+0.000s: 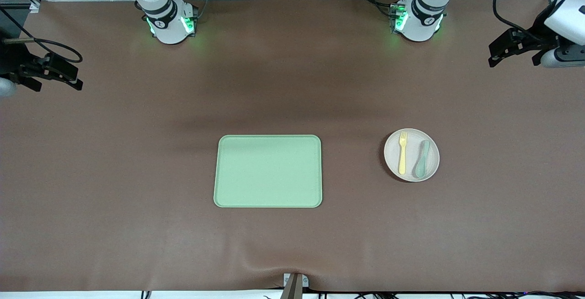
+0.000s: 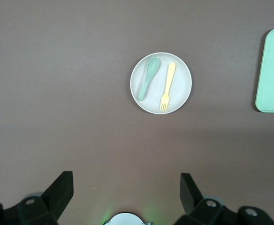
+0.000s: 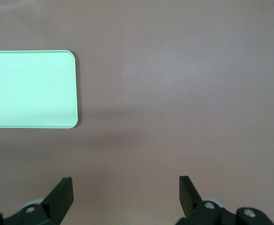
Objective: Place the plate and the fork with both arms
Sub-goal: 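Move the left gripper toward the white plate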
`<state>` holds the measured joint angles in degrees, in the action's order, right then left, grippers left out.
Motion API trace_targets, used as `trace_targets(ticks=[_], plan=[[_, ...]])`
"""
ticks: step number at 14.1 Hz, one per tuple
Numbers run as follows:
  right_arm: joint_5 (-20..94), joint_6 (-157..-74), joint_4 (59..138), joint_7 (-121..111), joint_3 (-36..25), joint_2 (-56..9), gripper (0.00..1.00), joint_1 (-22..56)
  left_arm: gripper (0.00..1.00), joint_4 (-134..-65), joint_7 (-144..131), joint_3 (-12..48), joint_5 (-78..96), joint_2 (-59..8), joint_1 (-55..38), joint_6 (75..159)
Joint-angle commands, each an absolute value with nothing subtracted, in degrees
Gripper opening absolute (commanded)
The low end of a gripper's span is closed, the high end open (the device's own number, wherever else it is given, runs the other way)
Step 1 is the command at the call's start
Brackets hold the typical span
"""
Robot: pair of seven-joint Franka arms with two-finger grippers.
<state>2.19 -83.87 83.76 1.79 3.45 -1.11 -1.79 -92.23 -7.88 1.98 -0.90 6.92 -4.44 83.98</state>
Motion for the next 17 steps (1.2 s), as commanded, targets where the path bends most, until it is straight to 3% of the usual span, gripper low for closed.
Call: trace_targets(ticks=[1,5,9,17], plan=[[2.2,-83.4,83.5,1.1,3.5,-1.1,1.0,-2.1,1.0,-92.0,-8.3,1.3,-1.5,7.6,-5.0,82.8],[2.2,-83.3,83.5,1.1,3.5,-1.1,1.0,-2.1,1.0,-89.0,-7.2,0.7,-1.8,4.8,-4.5,82.6],[2.2,-83.3,83.5,1.1,3.5,-1.1,1.0,-2.1,1.0,-91.9,-7.4,0.8,-0.6,4.0,-3.0,84.2],[2.2,-83.3,83.5,1.1,3.5,-1.1,1.0,-2.1,1.0,-107.8,-8.5,1.0,-1.2,1.1,-2.3,101.4]])
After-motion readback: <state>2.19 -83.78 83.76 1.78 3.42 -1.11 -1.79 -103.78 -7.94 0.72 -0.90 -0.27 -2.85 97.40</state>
